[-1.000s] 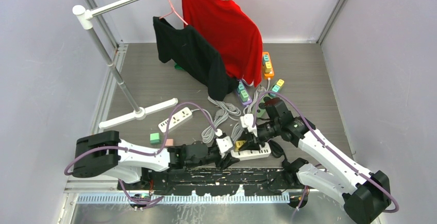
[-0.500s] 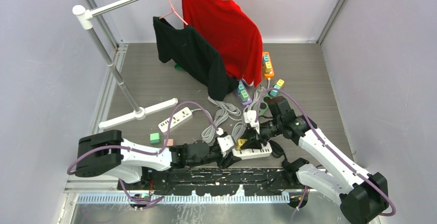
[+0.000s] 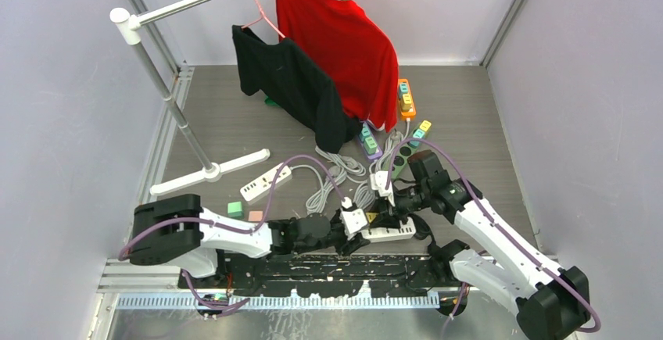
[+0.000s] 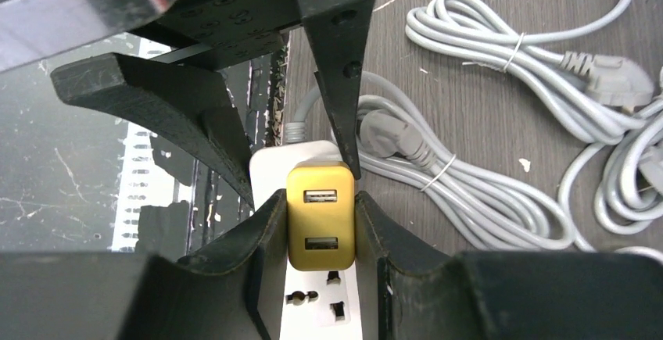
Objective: Pull the plug off the socket
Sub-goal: Remove the plug from the socket.
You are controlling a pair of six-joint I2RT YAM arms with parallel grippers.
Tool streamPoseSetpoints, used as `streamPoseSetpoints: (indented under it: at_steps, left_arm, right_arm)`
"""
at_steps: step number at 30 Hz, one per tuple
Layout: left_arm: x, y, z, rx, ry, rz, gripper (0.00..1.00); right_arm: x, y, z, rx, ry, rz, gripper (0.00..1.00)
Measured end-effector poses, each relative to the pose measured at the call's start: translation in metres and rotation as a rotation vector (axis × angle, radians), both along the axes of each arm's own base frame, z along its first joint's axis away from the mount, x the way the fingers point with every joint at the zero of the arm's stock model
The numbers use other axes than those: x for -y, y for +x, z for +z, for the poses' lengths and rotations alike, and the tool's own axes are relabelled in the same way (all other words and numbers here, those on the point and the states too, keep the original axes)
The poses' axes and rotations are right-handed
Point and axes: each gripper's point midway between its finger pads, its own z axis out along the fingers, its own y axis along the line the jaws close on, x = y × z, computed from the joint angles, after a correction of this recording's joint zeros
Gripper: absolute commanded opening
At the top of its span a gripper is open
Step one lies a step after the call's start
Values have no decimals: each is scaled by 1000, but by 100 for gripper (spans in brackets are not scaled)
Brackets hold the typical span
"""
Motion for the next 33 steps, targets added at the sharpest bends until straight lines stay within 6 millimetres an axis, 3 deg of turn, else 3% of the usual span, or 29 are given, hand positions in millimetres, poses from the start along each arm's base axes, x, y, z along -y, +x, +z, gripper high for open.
streamPoseSetpoints:
  at_steps: [9, 20, 28, 33]
  left_arm:
    - [2, 7, -13, -5, 36, 5, 0]
    - [9, 10, -17, -43, 5, 4, 0]
    - [10, 13, -18, -47, -1, 2, 0]
    - [9, 12, -20, -49, 0, -1, 0]
  right_arm:
    - [5, 12, -14, -14, 9, -36, 1]
    - [12, 11, -15, 14, -36, -23, 1]
    - [11, 23, -15, -72, -28, -142, 1]
    - [11, 22, -17, -82, -17, -123, 1]
